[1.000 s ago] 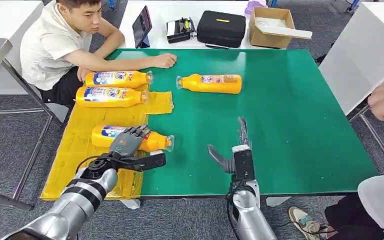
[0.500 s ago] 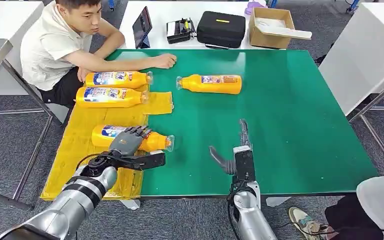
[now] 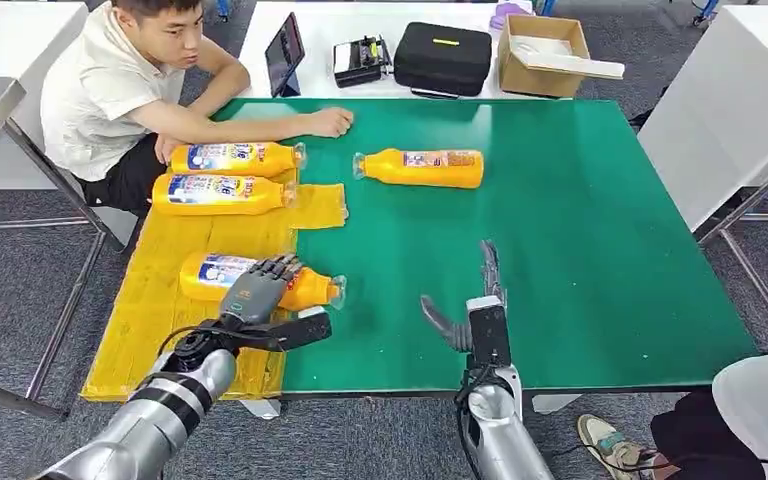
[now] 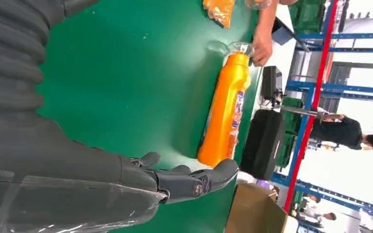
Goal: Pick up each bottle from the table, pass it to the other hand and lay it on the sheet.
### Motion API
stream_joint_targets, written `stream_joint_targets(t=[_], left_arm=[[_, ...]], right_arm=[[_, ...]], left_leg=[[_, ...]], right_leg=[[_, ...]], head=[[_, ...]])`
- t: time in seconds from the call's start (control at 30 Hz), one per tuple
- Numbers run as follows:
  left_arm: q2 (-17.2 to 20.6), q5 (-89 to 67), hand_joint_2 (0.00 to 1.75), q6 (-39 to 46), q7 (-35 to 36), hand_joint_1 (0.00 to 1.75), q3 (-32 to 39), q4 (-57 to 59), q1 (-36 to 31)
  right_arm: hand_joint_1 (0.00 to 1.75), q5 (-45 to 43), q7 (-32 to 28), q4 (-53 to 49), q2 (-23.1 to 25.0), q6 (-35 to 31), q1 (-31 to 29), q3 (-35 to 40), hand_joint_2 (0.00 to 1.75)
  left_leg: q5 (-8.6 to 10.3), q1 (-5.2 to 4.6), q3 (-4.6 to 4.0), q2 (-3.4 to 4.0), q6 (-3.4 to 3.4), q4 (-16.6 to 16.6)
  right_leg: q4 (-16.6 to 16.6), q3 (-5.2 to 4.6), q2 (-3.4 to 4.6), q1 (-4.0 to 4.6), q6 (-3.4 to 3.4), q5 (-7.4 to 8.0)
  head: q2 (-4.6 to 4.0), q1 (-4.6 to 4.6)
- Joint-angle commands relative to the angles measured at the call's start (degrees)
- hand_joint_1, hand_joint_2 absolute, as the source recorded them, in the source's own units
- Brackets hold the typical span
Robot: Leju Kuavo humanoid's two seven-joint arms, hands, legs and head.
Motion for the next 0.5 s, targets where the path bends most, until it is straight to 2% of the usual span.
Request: stream_joint_targets(t=[0.03, 0.23, 0.5], left_arm=[[3.08, 2.75, 1.75, 1.53, -1.37, 0.00, -4.11, -19.03, 7.70], [3.77, 7.16, 1.75, 0.26, -3.64, 0.00, -6.02, -25.93, 9.39], [4.00, 7.74, 1.75, 0.02, -3.65, 0.00, -6.63, -26.16, 9.31]], right_arm=[[0.00, -0.14, -1.78, -0.80, -0.51, -2.35, 1.65, -2.90, 1.75], [0.00, -0.56, -2.00, -2.04, -1.08, -2.15, 2.74, -3.72, 1.75], [0.00, -0.62, -2.32, -1.77, -0.99, -2.13, 2.76, -3.95, 1.75]], left_leg=[[-0.15, 0.04, 0.07, 0.14, -0.01, 0.02], [-0.17, 0.04, -0.12, 0.14, -0.02, 0.04], [-0.20, 0.08, -0.10, 0.12, 0.00, 0.09]], right_leg=[[-0.02, 0.09, 0.03, 0.09, -0.23, -0.11], [0.01, -0.12, 0.03, 0.10, -0.25, -0.14], [0.01, -0.10, -0.01, 0.13, -0.26, -0.16]], head=[[0.00, 0.00], [0.00, 0.00], [0.00, 0.00]])
